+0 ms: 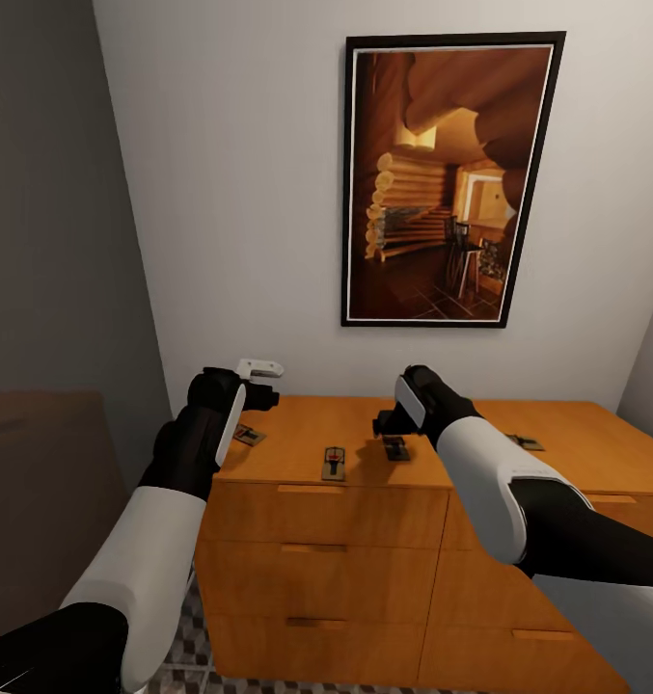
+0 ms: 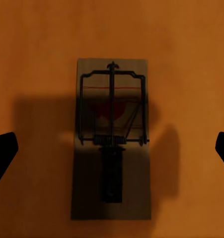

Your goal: Take the four mousetraps from the cabinet in the bathroom and place them on the bathroom floor. Make sure all four end up on the same floor surface, and ensure that at least two of them are either under or directly next to the same bathroom sink.

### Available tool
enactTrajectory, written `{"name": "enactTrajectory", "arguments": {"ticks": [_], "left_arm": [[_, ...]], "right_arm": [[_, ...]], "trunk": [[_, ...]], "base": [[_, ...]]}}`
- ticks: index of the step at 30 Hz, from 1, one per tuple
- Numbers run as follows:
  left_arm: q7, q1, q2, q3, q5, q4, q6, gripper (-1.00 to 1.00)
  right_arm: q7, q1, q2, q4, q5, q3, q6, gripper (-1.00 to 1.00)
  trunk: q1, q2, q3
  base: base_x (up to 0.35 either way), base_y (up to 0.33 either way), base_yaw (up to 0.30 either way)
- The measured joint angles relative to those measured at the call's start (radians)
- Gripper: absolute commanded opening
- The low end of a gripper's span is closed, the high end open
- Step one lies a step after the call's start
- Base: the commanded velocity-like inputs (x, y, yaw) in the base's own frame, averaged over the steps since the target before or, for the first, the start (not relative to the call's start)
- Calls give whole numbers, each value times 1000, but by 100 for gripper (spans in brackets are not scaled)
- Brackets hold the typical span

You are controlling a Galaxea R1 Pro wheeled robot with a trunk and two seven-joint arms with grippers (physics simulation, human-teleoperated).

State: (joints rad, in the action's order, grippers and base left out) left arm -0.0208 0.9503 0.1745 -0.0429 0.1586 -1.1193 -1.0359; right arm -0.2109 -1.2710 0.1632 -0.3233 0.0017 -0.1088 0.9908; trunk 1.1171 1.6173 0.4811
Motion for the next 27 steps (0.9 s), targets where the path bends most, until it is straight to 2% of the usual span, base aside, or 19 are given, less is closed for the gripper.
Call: {"name": "enactTrajectory", "arguments": {"ticks": [18, 27], "left_arm": [[0, 0, 0, 0, 0, 1, 0, 100], [0, 0, 0, 0, 0, 1, 0, 100]], "right_arm": [[0, 0, 1, 27, -1, -6, -8, 100], [0, 0, 0, 27, -5, -31, -8, 100]], "trunk": [[0, 0, 0], [0, 0, 0]], "base": [[0, 0, 0], [0, 0, 0]]}}
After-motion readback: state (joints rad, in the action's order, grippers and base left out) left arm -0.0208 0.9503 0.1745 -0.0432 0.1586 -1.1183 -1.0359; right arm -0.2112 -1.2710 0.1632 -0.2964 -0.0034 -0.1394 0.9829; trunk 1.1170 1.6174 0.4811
